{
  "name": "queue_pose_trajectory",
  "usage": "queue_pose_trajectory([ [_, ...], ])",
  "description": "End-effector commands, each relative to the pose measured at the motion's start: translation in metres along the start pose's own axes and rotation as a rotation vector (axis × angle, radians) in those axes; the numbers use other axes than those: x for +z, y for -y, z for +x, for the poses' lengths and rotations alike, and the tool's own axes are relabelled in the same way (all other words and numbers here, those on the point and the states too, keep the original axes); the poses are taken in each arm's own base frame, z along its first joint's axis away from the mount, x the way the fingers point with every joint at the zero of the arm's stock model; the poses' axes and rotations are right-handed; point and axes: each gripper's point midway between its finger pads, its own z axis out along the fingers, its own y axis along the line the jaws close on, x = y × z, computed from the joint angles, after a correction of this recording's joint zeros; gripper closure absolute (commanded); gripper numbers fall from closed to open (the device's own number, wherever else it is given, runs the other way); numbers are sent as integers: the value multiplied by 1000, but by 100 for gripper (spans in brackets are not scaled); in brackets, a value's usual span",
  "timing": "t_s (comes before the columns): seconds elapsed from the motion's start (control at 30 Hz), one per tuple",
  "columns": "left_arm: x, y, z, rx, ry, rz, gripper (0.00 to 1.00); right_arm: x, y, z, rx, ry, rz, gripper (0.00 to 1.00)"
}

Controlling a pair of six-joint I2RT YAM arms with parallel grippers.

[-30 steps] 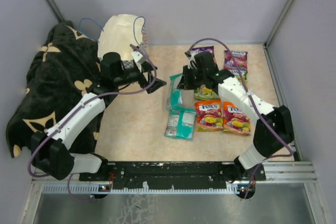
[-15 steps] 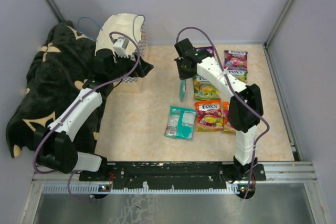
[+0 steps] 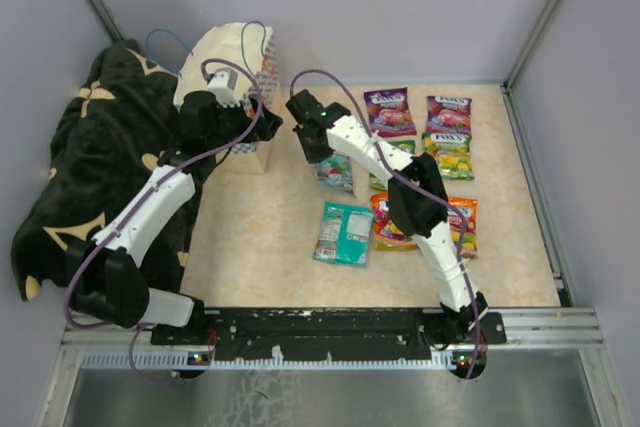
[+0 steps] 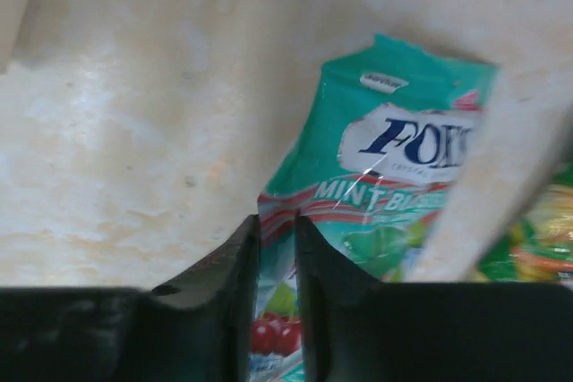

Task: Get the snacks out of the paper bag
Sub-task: Adjust the snack at the center of the board.

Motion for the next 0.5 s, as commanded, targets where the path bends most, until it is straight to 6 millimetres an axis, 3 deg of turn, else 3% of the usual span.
queue_pose_trajectory([
  [0.0,-8,-2,-20,0,45,-39,6,-9,-49,-21,39,54,-238,57],
  [0.07,-7,0,-18,-4,35,-32,6,-15,-63,-23,52,68,-332,33],
  [0.13,-7,3,-17,1,28,-14,7,-24,-68,-24,63,91,-387,22],
  [0.27,-13,16,-19,54,29,46,7,-60,-63,-36,121,185,-514,19],
  [0.37,-16,50,-15,173,24,151,7,-77,-51,-39,183,227,-572,22],
  [0.47,-13,86,11,210,-9,264,3,-80,-32,-34,217,239,-553,26],
])
